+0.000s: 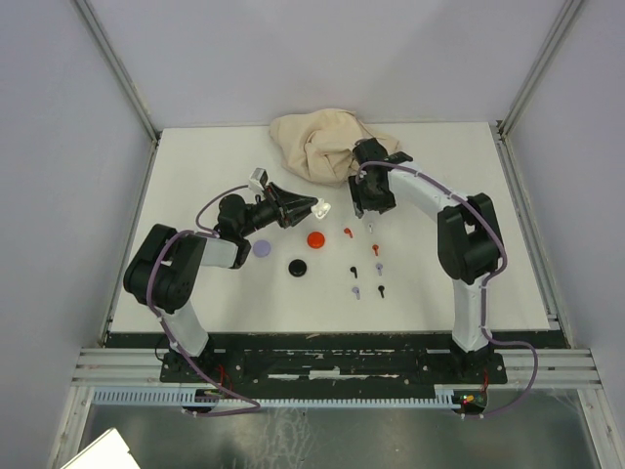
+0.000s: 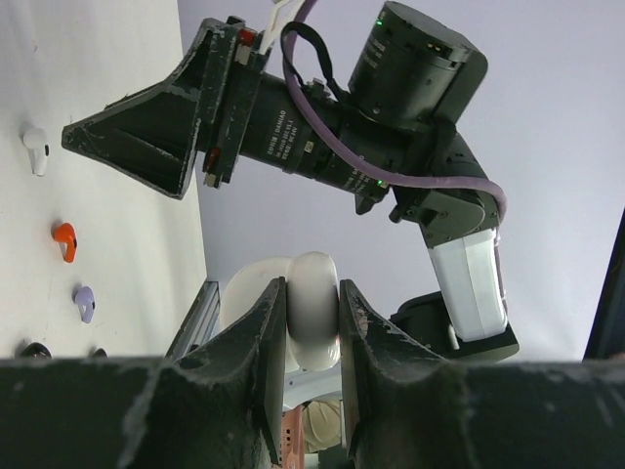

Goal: Insert the wireless bluetooth earbuds into the charging case
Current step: Pick up the earbud from the center of the board.

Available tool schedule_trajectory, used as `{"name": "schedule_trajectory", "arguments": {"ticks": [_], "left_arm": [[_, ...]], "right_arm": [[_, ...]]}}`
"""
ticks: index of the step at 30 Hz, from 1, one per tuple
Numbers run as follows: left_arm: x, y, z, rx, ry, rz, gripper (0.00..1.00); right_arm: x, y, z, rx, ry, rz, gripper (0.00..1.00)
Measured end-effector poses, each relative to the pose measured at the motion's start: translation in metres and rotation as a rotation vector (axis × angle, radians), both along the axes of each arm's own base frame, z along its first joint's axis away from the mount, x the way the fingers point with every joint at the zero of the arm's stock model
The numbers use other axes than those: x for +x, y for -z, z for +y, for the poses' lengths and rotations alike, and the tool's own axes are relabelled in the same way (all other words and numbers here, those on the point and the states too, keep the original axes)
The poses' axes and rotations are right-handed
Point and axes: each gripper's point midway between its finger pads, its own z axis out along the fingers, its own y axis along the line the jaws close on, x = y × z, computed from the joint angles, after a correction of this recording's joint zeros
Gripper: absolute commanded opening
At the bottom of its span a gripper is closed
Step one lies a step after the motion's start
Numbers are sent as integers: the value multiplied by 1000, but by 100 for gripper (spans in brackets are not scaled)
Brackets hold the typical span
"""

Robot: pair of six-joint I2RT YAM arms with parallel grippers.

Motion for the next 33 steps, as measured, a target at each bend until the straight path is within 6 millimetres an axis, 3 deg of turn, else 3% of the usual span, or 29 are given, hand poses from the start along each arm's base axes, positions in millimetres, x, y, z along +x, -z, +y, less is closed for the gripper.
{"name": "schedule_trajectory", "arguments": {"ticks": [12,33], "left_arm": [[0,0,0,0,3,0,3],[-1,0,0,0,3,0,3]], "right_arm": [[-11,28,-6,20,3,126,61],[-6,41,-3,45,6,167,51]]}}
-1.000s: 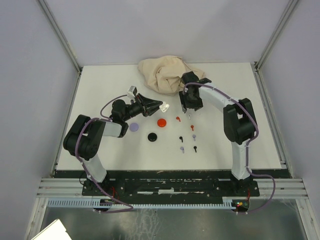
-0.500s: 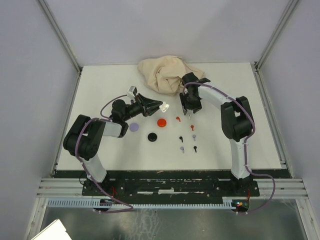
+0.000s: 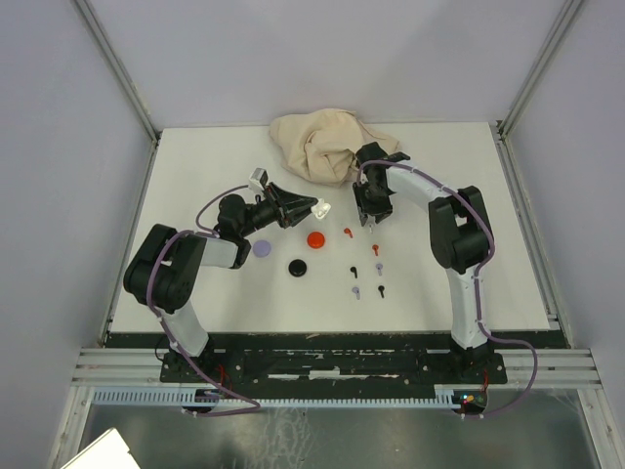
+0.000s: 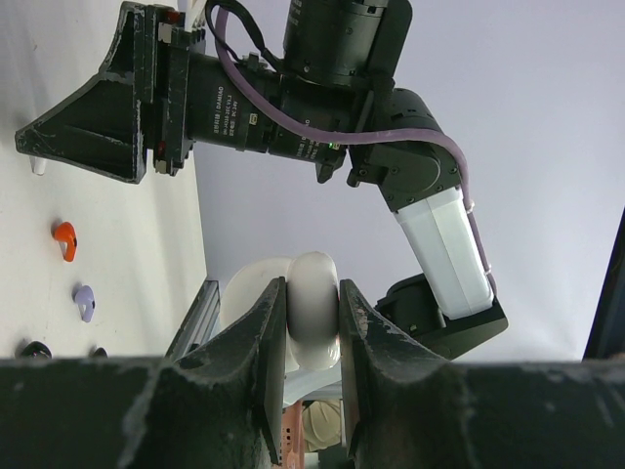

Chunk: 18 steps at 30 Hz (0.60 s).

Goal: Insert the wireless bluetooth earbuds into the charging case
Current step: Pick up the earbud from the center of the board.

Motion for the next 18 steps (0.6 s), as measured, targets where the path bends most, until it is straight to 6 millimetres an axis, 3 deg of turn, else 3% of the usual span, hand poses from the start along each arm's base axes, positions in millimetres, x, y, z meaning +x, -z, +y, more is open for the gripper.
{"name": "schedule_trajectory", "arguments": {"ticks": [18], "left_arm": [[0,1,0,1,0,2,3]], "right_arm": [[0,4,-2,11,5,15,44]]}}
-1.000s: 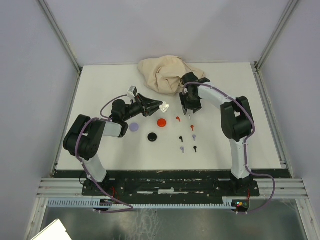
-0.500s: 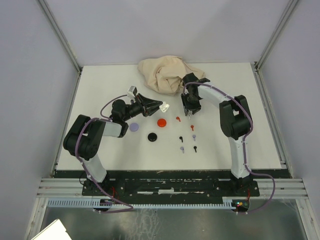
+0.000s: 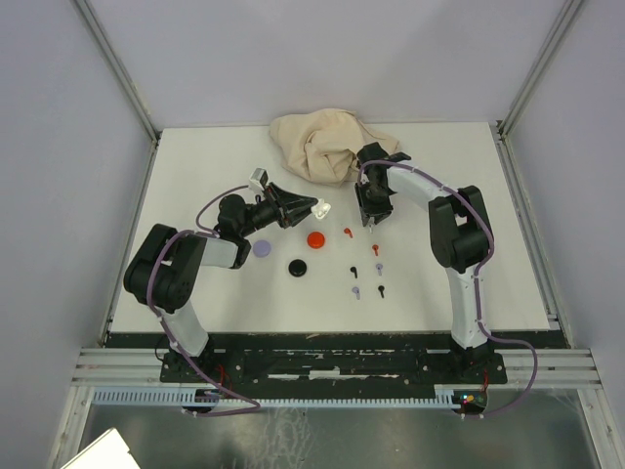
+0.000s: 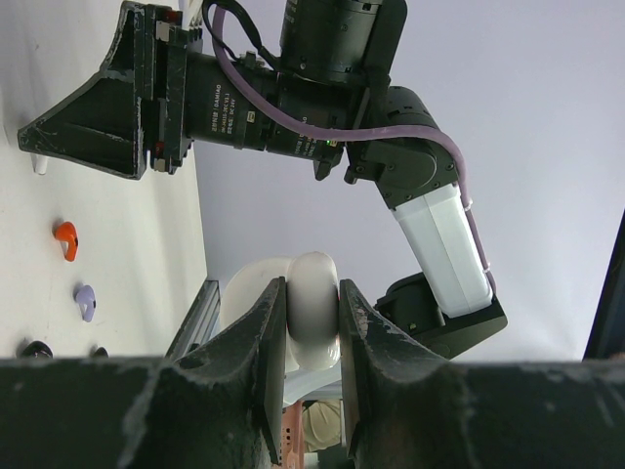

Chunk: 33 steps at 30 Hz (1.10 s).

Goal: Insert the wireless bluetooth earbuds into the charging case
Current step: Pick up the earbud from the center of the board.

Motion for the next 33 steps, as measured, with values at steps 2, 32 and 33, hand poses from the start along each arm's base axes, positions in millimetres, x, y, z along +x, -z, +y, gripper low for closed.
{"name": "schedule_trajectory", "arguments": {"ticks": [2,32,33], "left_arm": [[0,0,0,0,0,0,3],[0,1,0,1,0,2,3],[0,1,0,1,0,2,3]], "right_arm": [[0,0,0,3,1,2,43],[-4,5,-4,9,7,24,4],[-4,5,-4,10,8,24,2]]}}
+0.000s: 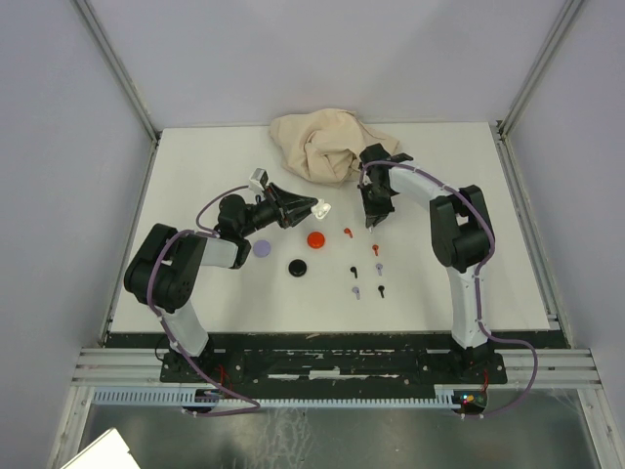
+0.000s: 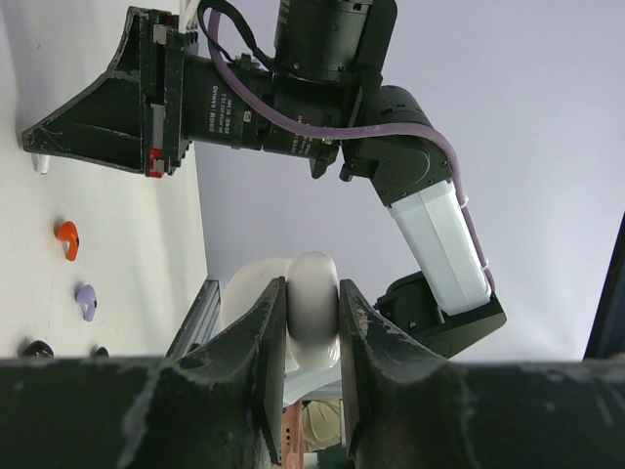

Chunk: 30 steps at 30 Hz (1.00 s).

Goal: Insert the wireless bluetooth earbuds into the charging case
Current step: Pick up the earbud from the center of the board, then place the earbud in the charging case.

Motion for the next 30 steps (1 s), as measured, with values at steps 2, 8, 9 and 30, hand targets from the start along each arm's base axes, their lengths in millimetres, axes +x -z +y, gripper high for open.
{"name": "schedule_trajectory", "arguments": {"ticks": [2,8,9,30], "left_arm": [[0,0,0,0,0,0,3],[0,0,0,1,0,1,3],[0,0,0,1,0,2,3],[1,-4,-11,0,25,0,3]], "right_arm": [[1,0,1,5,-3,-2,1],[1,-12,3,58,-21,-101,1],[0,-20,4,73,-24,-131,1],[-26,-204,76,541,-368,-992,2]]}}
